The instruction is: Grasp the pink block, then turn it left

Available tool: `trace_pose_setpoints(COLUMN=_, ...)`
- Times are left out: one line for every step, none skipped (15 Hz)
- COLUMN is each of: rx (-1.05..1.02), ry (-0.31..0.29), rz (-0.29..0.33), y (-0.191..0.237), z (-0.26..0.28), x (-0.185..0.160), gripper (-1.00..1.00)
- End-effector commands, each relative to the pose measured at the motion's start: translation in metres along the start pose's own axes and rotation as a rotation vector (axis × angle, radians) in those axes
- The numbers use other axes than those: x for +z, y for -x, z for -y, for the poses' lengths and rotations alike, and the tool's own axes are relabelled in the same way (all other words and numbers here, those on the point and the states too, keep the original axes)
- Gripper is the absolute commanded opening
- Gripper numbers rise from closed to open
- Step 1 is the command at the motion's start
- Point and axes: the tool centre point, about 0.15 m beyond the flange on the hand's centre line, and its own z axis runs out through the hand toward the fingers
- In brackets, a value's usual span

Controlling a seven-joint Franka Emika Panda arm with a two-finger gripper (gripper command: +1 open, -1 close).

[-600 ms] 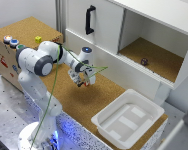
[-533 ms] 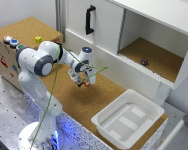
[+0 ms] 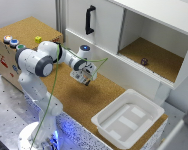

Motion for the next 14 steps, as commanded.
trace_pose_setpoints(rx=-0.573, ry=-0.067, rz=0.119, y=0.005, z=0.002, x=-0.011, gripper=-1.00)
trace_pose_setpoints(rx=-0.713, ry=-0.058, rz=0.126, y=0.010, z=0.010, x=-0.009, gripper=-1.00)
trace_pose_setpoints(rx=-0.821, ry=-0.049, rz=0.118, y=0.014, z=0.015, x=-0.009, gripper=-1.00)
trace_pose_setpoints(rx=-0.903, ry=-0.046, rz=0.110, y=0.016, z=0.020, x=-0.010, gripper=-1.00)
trace_pose_setpoints(rx=-0.991, ry=-0.033, rz=0.103, y=0.020, z=0.026, x=-0.007, gripper=-1.00)
trace_pose_setpoints(rx=-1.073, ry=-0.010, rz=0.120, y=0.022, z=0.030, x=-0.003, gripper=-1.00)
trace_pose_setpoints(rx=-1.137, ry=0.020, rz=0.130, y=0.022, z=0.033, x=0.003, gripper=-1.00)
trace_pose_setpoints(rx=-1.182, ry=0.047, rz=0.133, y=0.020, z=0.036, x=0.007, gripper=-1.00)
trace_pose_setpoints(rx=-1.202, ry=0.071, rz=0.130, y=0.017, z=0.037, x=0.010, gripper=-1.00)
trace_pose_setpoints(rx=-1.205, ry=0.083, rz=0.127, y=0.013, z=0.038, x=0.011, gripper=-1.00)
trace_pose_setpoints(rx=-1.211, ry=0.089, rz=0.140, y=0.013, z=0.039, x=0.011, gripper=1.00)
trace_pose_setpoints(rx=-1.224, ry=0.109, rz=0.132, y=0.014, z=0.040, x=0.007, gripper=1.00)
trace_pose_setpoints(rx=-1.225, ry=0.116, rz=0.140, y=0.017, z=0.039, x=0.004, gripper=1.00)
trace_pose_setpoints(rx=-1.204, ry=0.112, rz=0.145, y=0.017, z=0.037, x=-0.003, gripper=1.00)
